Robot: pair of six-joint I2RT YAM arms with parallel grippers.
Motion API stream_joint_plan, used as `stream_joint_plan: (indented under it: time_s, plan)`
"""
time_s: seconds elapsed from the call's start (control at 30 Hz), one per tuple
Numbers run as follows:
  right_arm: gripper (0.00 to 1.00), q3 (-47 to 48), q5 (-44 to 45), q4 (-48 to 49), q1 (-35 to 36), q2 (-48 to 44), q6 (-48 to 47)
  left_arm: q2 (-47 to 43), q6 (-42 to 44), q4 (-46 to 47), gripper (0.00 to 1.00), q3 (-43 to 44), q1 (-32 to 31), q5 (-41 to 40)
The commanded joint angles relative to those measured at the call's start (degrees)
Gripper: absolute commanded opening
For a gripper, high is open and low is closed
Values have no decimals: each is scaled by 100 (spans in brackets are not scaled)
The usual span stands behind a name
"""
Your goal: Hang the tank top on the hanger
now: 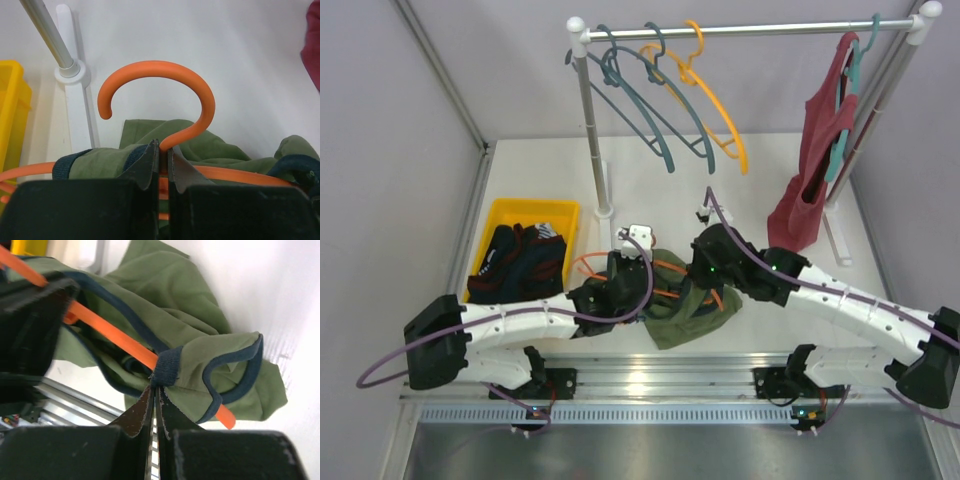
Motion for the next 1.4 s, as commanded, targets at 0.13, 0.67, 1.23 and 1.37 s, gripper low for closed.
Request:
stream_joint_plan:
  time_s: [0.13,0.67,1.23,1.37]
  plan:
    - [0,353,-563,601,-86,122,-244,173,27,478,0,287,-166,-115]
    - [50,-1018,-1082,1411,-253,-1557,-1377,-371,79,224,0,129,-202,659]
    - [62,-1537,-1205,928,-279,-2410,-1931,-617,193,197,0,93,-202,975]
    - [66,-1660,-1364,1077,-279,-2305,-1967,-661,255,197,0,146,-202,1028]
